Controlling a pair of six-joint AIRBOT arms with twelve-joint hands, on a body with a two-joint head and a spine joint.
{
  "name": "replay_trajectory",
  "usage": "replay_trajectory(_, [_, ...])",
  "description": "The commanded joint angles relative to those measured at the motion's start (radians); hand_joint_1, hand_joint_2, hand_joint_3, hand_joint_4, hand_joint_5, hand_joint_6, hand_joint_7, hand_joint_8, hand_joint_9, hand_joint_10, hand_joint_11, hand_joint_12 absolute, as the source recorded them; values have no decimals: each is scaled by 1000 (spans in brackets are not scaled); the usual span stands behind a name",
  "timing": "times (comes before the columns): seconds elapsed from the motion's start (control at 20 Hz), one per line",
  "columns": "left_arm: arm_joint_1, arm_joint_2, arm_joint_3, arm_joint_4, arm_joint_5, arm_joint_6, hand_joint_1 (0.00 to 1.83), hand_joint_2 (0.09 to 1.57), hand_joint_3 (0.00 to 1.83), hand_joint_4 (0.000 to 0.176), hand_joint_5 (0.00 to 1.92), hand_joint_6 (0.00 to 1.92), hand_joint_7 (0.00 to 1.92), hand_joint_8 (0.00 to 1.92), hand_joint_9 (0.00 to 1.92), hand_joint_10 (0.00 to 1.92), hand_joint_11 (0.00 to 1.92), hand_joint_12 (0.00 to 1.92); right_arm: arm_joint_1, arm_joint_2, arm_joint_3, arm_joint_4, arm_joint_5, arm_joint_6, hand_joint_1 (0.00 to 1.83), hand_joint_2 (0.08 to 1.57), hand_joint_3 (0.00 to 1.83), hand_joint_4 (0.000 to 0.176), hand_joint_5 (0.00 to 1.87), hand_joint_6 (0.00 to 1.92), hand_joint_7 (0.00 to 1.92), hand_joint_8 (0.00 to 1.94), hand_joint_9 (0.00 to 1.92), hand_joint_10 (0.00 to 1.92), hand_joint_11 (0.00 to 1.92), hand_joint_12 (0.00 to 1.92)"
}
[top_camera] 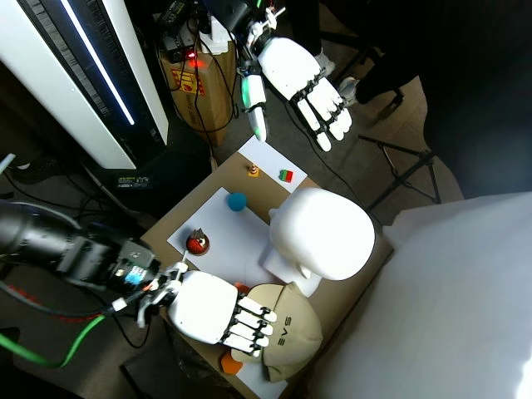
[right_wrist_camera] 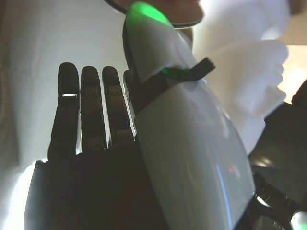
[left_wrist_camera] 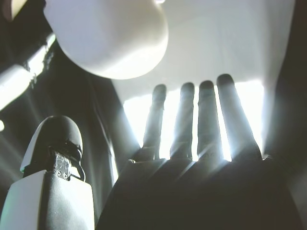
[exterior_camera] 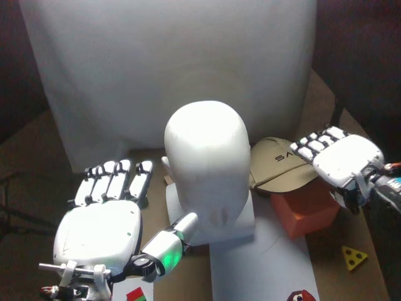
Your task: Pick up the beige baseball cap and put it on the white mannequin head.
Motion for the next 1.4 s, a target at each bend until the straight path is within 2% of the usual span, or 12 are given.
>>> replay_trajectory(0.0, [-11, -7, 6, 76, -77, -12, 0, 1111, 2, 87, 116, 4, 80, 10, 41, 8, 2, 273, 8, -2, 32, -24, 93, 31, 1286, 1168, 4, 0, 122, 4, 168, 3, 166, 0, 0, 690])
replay_trajectory(0.1, [-10, -13, 10, 66, -77, -44, 0, 1111, 2, 87, 116, 3, 80, 9, 42, 8, 1, 275, 14, -48, 125, -100, 70, 124, 1272, 1168, 4, 0, 124, 4, 169, 2, 168, 1, 0, 689])
replay_trajectory(0.25, [-8, -13, 8, 66, -77, -48, 0, 1111, 1, 88, 117, 3, 77, 5, 44, 6, 0, 283, 11, -121, 266, -234, 13, 264, 1296, 1180, 8, 0, 125, 3, 170, 1, 171, 2, 0, 693])
replay_trajectory(0.5, [-8, -15, 20, 55, -76, -74, 0, 1111, 1, 88, 105, 0, 73, 2, 45, 4, 0, 288, 16, -232, 463, -369, -32, 447, 1282, 1184, 5, 0, 116, 0, 154, 0, 168, 0, 0, 694])
replay_trajectory(0.6, [-8, -15, 24, 57, -70, -85, 0, 1112, 1, 88, 102, 0, 69, 0, 46, 4, 0, 290, 25, -279, 541, -444, -66, 560, 1278, 1184, 3, 0, 116, 0, 152, 0, 165, 0, 0, 645])
replay_trajectory(0.65, [-8, -14, 26, 66, -70, -87, 0, 1111, 1, 88, 101, 0, 67, 0, 46, 4, 0, 290, 27, -300, 570, -468, -74, 587, 1292, 1185, 3, 0, 115, 0, 154, 0, 163, 0, 0, 639])
replay_trajectory(1.05, [-8, -14, 22, 72, -71, -92, 0, 1120, 1, 89, 104, 1, 66, 0, 46, 2, 3, 278, 16, -375, 670, -486, -62, 583, 1278, 1186, 2, 0, 119, 1, 166, 3, 169, 2, 0, 674])
replay_trajectory(1.35, [2, -14, 21, 63, -71, -133, 0, 1121, 1, 86, 104, 1, 67, 0, 47, 2, 0, 285, 13, -380, 676, -484, -59, 585, 1280, 1186, 1, 0, 117, 0, 174, 4, 173, 2, 0, 680])
